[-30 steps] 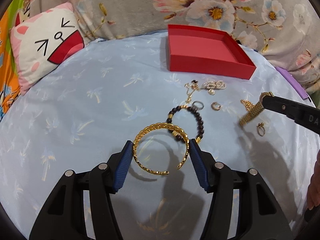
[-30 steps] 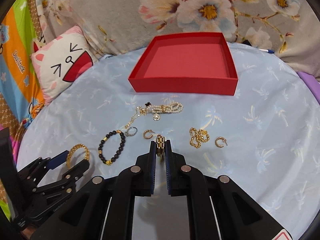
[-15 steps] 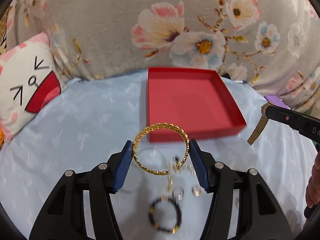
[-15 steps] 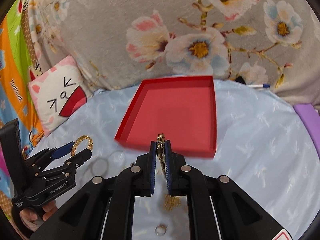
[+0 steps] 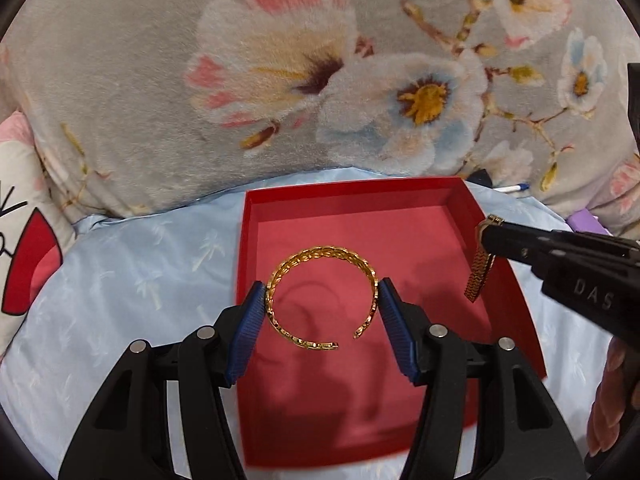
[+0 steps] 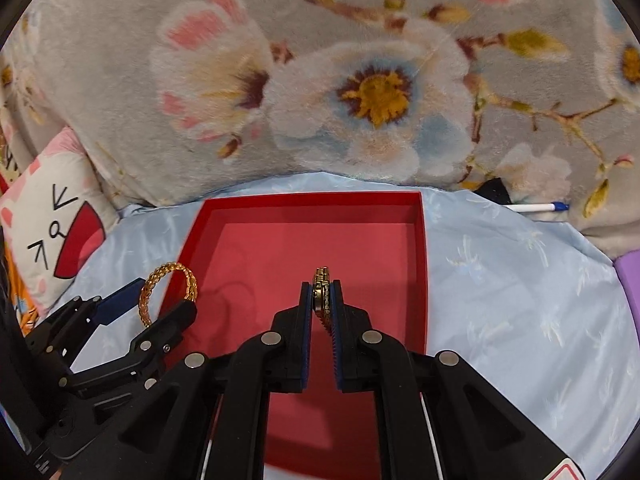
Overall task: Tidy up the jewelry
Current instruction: 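Carry the bangle and watch into the red box and open both tools, then withdraw both tools from the red box toward the jewelry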
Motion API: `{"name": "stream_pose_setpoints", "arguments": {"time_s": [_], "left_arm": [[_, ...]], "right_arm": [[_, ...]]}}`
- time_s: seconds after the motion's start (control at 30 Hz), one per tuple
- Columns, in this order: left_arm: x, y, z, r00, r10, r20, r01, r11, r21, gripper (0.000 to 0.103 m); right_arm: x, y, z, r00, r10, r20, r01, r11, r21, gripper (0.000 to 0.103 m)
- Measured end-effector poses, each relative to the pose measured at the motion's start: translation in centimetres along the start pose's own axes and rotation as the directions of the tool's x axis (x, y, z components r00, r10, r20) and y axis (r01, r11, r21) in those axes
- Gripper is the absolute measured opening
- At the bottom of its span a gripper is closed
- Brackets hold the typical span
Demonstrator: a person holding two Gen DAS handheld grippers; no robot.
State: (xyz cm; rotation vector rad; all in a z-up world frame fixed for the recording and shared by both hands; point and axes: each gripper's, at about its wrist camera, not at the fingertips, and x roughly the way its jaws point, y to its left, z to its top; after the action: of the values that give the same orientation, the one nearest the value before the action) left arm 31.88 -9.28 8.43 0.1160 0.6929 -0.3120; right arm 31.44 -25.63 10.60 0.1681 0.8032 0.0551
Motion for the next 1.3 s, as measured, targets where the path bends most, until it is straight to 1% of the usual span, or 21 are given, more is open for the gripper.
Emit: {"name": "stream_pose_setpoints", "arguments": {"time_s": [0.07, 0.17, 0.27, 0.33, 0.4, 0.43, 0.47, 0.5, 0.57, 0.63, 0.73, 0.77, 0.87, 0.97, 1.1, 1.23, 1.3], "left_arm": [[2.0, 0.1, 0.7, 1.0, 0.012, -0.024, -0.012, 1.0, -0.004, 0.055], [5.1, 0.2, 1.3, 0.997, 0.007, -0.082, -0.007, 1.0, -0.003, 0.056], [7.1, 0.5, 1.3, 0.993, 0.036, -0.115, -0.037, 0.999, -0.009, 0.056], [7.5, 0.6, 1.3, 0.992, 0.037, -0.124, -0.039, 0.999, -0.019, 0.056], [7.1, 0.9, 1.4, 0.993, 0.04, -0.11, -0.044, 0.998, -0.038, 0.057], [6.7, 1.0, 1.4, 0.995, 0.035, -0.098, -0.04, 0.998, -0.045, 0.063], [6.2, 1.1, 1.5, 0.996, 0.035, -0.084, -0.039, 0.998, -0.053, 0.069], [5.6, 1.2, 1.5, 0.997, 0.037, -0.07, -0.041, 0.997, -0.06, 0.07], [4.0, 1.3, 1.7, 0.999, 0.037, -0.031, -0.039, 0.997, -0.063, 0.07], [2.7, 1.5, 1.7, 0.999, 0.046, -0.005, -0.046, 0.997, -0.06, 0.07], [0.0, 1.8, 1.2, 0.998, 0.065, 0.023, -0.063, 0.997, -0.046, 0.072], [-1.1, 1.8, 0.6, 0.996, 0.086, 0.027, -0.085, 0.996, -0.03, 0.075], [-3.5, 1.9, -1.3, 0.991, 0.126, 0.035, -0.126, 0.992, 0.0, 0.076], [-5.6, 2.3, -3.8, 0.992, 0.12, 0.023, -0.121, 0.993, 0.006, 0.076], [-7.5, 2.7, -7.4, 0.993, 0.116, -0.022, -0.116, 0.993, 0.004, 0.076], [-9.8, 3.2, -10.8, 0.993, 0.118, -0.029, -0.119, 0.993, -0.014, 0.076], [-10.7, 3.6, -12.6, 0.994, 0.101, -0.04, -0.102, 0.994, -0.036, 0.077]], "right_arm": [[2.0, -0.5, 0.9, 1.0, -0.011, -0.028, 0.011, 1.0, 0.003, 0.008], [5.0, -1.2, 1.6, 0.996, -0.054, -0.071, 0.055, 0.998, 0.008, 0.008], [6.2, -1.4, 1.7, 0.991, -0.11, -0.077, 0.109, 0.994, -0.018, 0.008], [6.3, -1.6, 1.8, 0.987, -0.144, -0.072, 0.142, 0.989, -0.032, 0.012], [5.6, -1.6, 1.8, 0.985, -0.168, -0.046, 0.166, 0.985, -0.043, 0.013], [4.9, -1.6, 1.7, 0.985, -0.171, -0.027, 0.17, 0.985, -0.044, 0.015], [4.1, -1.6, 1.6, 0.986, -0.167, -0.009, 0.166, 0.985, -0.045, 0.019], [3.2, -1.5, 1.3, 0.987, -0.159, 0.008, 0.159, 0.986, -0.046, 0.024], [1.4, -1.7, 0.6, 0.989, -0.146, 0.034, 0.148, 0.988, -0.043, 0.026], [-0.5, -1.6, -0.3, 0.991, -0.125, 0.05, 0.127, 0.991, -0.05, 0.027], [-3.7, -1.1, -2.6, 0.991, -0.11, 0.076, 0.116, 0.991, -0.071, 0.033], [-4.6, -0.9, -3.4, 0.991, -0.107, 0.08, 0.113, 0.99, -0.082, 0.035], [-7.4, -0.6, -6.5, 0.993, -0.086, 0.085, 0.093, 0.991, -0.093, 0.039], [-9.3, -0.3, -9.7, 0.996, -0.065, 0.068, 0.071, 0.993, -0.096, 0.039], [-11.3, 0.2, -14.0, 0.998, -0.053, 0.044, 0.058, 0.993, -0.103, 0.039], [-12.7, 0.5, -17.8, 0.999, -0.049, 0.017, 0.05, 0.993, -0.107, 0.039], [-13.3, 0.4, -19.8, 0.999, -0.033, -0.001, 0.033, 0.995, -0.093, 0.039]]}}
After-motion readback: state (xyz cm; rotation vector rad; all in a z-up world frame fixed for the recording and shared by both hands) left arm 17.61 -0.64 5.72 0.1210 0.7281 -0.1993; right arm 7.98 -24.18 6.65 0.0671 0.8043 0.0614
